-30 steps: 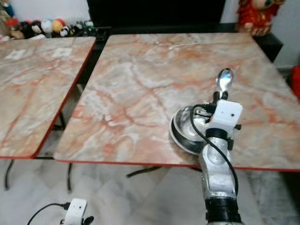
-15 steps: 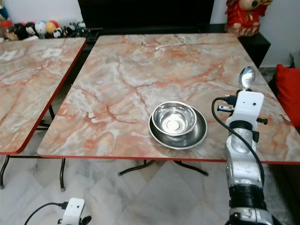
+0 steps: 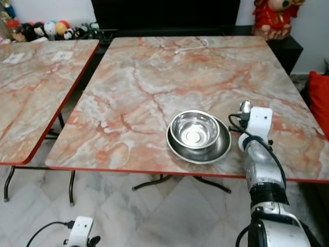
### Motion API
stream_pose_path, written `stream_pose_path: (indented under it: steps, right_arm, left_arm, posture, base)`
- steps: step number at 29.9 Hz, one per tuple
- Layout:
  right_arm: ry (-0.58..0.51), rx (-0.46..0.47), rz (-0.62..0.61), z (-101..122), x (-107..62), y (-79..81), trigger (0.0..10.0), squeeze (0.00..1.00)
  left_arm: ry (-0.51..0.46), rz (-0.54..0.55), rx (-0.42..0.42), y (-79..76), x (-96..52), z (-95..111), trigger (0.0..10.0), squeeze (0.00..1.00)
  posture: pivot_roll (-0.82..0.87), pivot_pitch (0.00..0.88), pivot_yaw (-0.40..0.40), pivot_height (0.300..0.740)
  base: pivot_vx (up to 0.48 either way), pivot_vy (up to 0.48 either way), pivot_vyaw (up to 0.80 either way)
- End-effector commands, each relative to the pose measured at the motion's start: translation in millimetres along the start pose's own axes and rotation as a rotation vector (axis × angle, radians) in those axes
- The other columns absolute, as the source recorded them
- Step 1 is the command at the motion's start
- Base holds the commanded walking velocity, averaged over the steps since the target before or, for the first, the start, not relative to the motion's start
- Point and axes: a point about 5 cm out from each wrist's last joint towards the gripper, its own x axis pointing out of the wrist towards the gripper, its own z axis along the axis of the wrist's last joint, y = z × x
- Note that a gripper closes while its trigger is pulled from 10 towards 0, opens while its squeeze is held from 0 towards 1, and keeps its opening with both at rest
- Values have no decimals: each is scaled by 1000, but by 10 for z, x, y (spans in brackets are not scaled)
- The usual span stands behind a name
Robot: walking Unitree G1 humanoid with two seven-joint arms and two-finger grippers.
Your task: Setting the table
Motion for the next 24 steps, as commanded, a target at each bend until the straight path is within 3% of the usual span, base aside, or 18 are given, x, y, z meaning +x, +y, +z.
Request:
stream_pose_path:
  steps: [1,9,14,24]
  right_arm:
    - [6,-15,12,26,14,-5,10000,0]
    - [28,-86,-13,-46,19,-66,10000,0]
    - [44,-70,-35,-120,14,-82,10000,0]
    - [65,-40,-54,-218,5,-76,10000,0]
  left_arm:
    - [26,-8,7,1,-6,-42,10000,0]
    - [29,-10,11,-27,-6,-53,10000,0]
    - [34,-14,12,-63,-8,-71,10000,0]
    - [44,-5,11,24,-39,-144,10000,0]
  posture:
    - [-92,102,64,740]
    - [-94,107,66,740]
    - [-91,108,69,740]
    - [-85,111,73,740]
  base:
    - [0,0,0]
    - [0,0,0]
    - [0,0,0]
    - [0,0,0]
